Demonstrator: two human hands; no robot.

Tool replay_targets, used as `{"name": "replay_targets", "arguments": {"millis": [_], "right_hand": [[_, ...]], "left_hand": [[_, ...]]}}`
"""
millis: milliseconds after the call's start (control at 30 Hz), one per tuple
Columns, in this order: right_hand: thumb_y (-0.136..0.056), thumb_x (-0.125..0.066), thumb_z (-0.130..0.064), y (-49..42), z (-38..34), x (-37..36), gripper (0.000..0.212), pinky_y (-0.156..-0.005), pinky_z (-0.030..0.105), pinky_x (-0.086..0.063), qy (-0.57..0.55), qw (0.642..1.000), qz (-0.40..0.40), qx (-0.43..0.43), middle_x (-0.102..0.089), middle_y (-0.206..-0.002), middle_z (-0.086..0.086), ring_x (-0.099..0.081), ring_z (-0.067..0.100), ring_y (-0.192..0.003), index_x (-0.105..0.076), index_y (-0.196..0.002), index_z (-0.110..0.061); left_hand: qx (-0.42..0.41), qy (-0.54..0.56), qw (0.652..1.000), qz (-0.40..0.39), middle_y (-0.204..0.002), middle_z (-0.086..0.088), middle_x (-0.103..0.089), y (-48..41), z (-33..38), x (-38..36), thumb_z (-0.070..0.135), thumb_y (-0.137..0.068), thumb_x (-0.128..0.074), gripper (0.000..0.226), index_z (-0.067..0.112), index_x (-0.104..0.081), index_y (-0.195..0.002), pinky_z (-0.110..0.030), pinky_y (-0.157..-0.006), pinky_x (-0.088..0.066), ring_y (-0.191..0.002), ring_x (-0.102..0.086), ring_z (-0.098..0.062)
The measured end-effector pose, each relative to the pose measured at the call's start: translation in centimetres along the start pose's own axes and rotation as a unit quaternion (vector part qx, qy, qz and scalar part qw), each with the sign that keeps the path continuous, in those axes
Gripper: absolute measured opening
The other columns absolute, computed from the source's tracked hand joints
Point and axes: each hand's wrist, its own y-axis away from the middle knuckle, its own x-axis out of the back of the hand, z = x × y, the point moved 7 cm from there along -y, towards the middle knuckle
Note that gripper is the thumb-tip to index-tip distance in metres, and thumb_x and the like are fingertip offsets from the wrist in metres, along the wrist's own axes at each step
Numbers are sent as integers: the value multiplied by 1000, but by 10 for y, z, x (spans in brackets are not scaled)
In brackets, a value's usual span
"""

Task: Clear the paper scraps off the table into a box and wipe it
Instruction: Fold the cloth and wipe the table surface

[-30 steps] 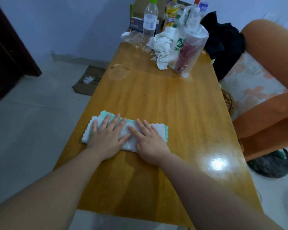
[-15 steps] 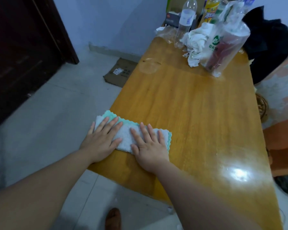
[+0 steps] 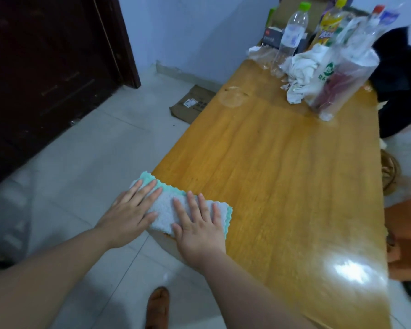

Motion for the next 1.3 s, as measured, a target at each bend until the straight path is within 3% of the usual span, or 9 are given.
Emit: {"name": "replay_targets", "arguments": {"millis": [133, 267, 367, 400, 500, 600, 867, 1033, 1300], "right_hand": [[-85, 1, -49, 4, -3, -1, 65, -106, 46, 25, 10, 1000, -10, 9, 19, -158, -6, 24, 18, -144, 7, -148, -37], [-85, 0, -49, 1, -4, 2, 66, -106, 44, 26, 1, 1000, 20, 22, 15, -159, -5, 21, 21, -145, 2, -149, -34], [-87, -4, -49, -4, 0, 3, 64, -106, 43, 25, 0, 1000, 10, 24, 12, -160, -4, 17, 20, -146, -2, -149, -36], [-88, -9, -49, -8, 3, 4, 63, -108, 43, 21, 1, 1000, 19, 19, 4, -161, -2, 9, 22, -148, -9, -149, -37], [-83, -34, -51, -18, 14, 15, 54, -108, 45, -12, 12, 997, 69, -45, -46, -146, 2, -42, 27, -136, -48, -133, -39], [-77, -43, -53, -31, 27, 21, 51, -102, 45, -22, 3, 993, 86, -87, -59, -135, -1, -54, 26, -126, -57, -124, -41], [-81, -37, -67, -71, 67, 45, 58, -104, 48, -18, -10, 979, 103, -175, -53, -140, -2, -48, 28, -131, -52, -130, -40], [-87, -22, -68, -94, 91, 58, 66, -112, 45, 15, -45, 976, 111, -179, 2, -161, -4, 11, 22, -148, -9, -147, -43], [-83, -19, -71, -129, 132, 79, 69, -118, 45, 7, -23, 969, 105, -224, 1, -161, -7, 8, 19, -148, -8, -146, -46]], "left_hand": [[53, 26, 998, -15, -157, 17, -1, 8, 2, 0, 75, -76, 8, 84, 35, -11, -148, -43, -116, -12, -145, 6, -9], [138, 45, 989, -37, -158, 12, 11, 3, 12, -1, 61, -67, 0, 85, 35, -2, -148, -47, -116, -3, -146, 8, -15], [220, 52, 974, -19, -160, 1, 7, -9, 12, -2, 68, -81, -15, 81, 27, -4, -150, -54, -114, -4, -146, -3, -20], [236, 34, 971, -5, -160, -3, 2, -15, 12, -2, 70, -83, -15, 82, 24, -6, -150, -57, -113, -4, -146, -7, -22], [217, -7, 975, 43, -158, -11, -14, -35, 21, 4, 71, -74, -6, 96, 12, -19, -148, -58, -112, -8, -145, -16, -26], [162, -24, 985, 52, -157, -12, -17, -61, 28, 7, 69, -76, -3, 98, 4, -20, -147, -51, -115, -12, -145, -18, -27], [112, -10, 993, 43, -160, -8, -5, -123, 34, 17, 70, -70, 1, 101, 7, -9, -149, -40, -116, -15, -147, -10, -21], [83, 0, 996, 31, -160, -6, 4, -173, 40, 22, 71, -82, -14, 93, 9, 0, -149, -39, -118, -7, -147, 2, -19], [49, -6, 998, 32, -160, -8, 4, -237, 57, 29, 65, -87, -22, 88, 8, 1, -149, -40, -119, 2, -147, 6, -20]]}}
